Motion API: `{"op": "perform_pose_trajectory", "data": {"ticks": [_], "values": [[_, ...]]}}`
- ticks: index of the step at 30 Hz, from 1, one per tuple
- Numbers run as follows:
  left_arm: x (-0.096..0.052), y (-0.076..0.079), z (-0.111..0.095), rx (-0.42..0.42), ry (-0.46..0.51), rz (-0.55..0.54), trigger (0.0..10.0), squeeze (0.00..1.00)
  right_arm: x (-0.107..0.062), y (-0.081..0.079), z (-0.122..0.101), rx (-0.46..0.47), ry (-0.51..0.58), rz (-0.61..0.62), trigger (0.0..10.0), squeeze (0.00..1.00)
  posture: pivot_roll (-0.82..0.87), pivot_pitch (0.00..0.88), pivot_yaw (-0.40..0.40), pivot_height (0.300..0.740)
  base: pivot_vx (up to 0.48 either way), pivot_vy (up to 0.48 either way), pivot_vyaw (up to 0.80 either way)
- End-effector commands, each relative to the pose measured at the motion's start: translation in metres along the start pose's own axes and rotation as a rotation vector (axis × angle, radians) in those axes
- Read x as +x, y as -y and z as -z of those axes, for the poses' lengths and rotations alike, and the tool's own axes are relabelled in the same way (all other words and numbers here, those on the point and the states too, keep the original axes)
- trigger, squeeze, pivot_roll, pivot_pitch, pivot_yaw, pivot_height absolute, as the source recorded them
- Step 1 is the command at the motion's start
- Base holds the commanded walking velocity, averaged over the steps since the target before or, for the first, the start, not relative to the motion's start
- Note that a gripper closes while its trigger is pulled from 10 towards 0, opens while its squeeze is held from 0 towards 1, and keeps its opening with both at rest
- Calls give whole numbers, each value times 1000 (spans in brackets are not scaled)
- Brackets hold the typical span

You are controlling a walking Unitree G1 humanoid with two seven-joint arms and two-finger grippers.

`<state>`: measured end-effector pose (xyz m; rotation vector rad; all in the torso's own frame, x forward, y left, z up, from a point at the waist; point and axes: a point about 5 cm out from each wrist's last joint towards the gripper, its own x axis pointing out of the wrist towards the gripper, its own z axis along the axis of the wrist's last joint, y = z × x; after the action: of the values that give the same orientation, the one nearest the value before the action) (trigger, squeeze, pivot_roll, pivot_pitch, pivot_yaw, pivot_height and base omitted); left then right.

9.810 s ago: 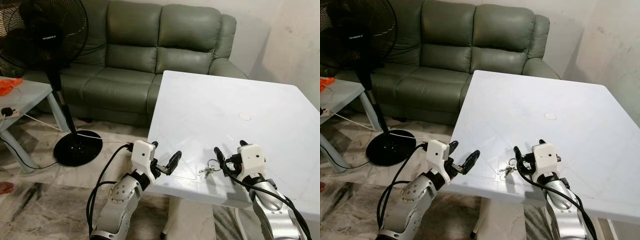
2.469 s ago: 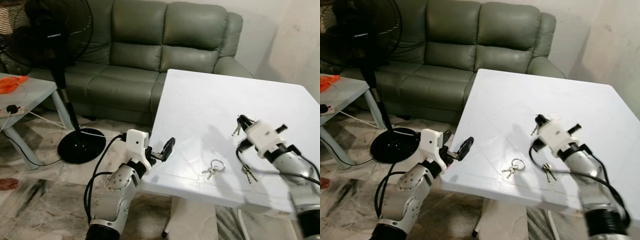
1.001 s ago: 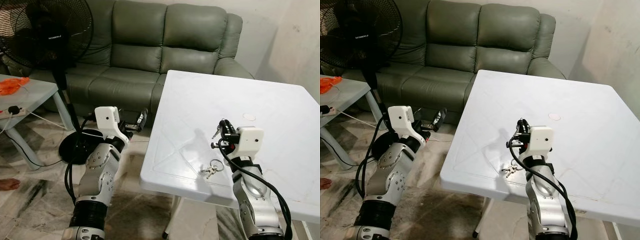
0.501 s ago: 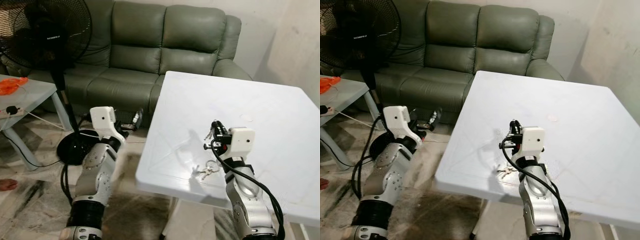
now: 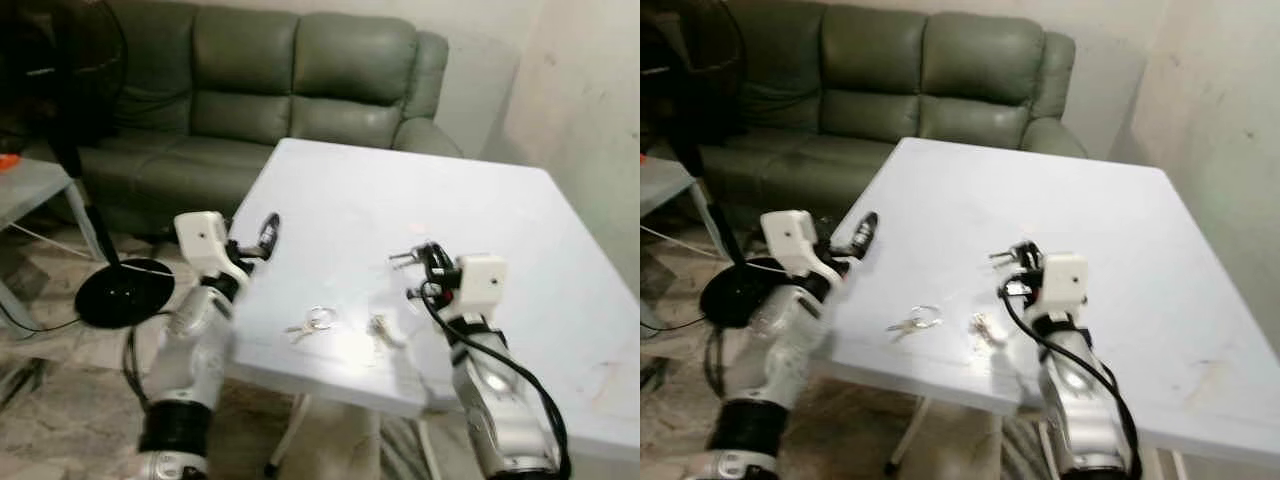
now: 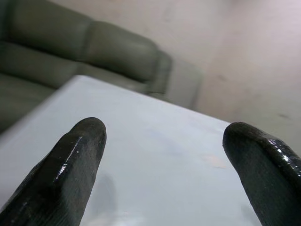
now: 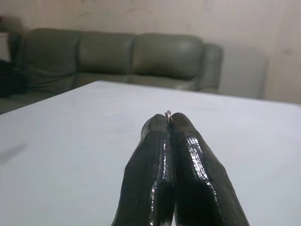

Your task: Hang keys on a hook

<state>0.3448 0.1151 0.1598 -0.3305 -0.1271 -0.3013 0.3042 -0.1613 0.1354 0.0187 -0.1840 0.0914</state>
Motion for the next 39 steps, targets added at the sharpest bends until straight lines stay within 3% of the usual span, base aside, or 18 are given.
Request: {"op": "perform_pose_trajectory", "data": {"ticks": [1,5,8,33,39], "values": [[0,-5,-6,18,14,-7,10000,0,3,-5,-6,6,22,-12,10000,0,-13,0,-42,740,0,-480,0],[0,-5,-7,29,17,-3,10000,0,3,-5,-6,7,23,-14,10000,0,-13,0,-42,740,0,-431,0],[1,-5,-8,-5,31,-12,10000,0,3,-6,-6,5,23,-17,10000,0,-13,0,-44,740,0,0,0],[0,-5,-4,-11,31,-36,10000,0,5,-4,-3,-18,-19,-44,10000,0,-12,0,-64,740,0,0,0],[1,-5,-3,-6,29,-36,10000,0,8,-3,-4,-21,-20,-43,10000,0,-12,0,-63,740,0,0,-692]]}}
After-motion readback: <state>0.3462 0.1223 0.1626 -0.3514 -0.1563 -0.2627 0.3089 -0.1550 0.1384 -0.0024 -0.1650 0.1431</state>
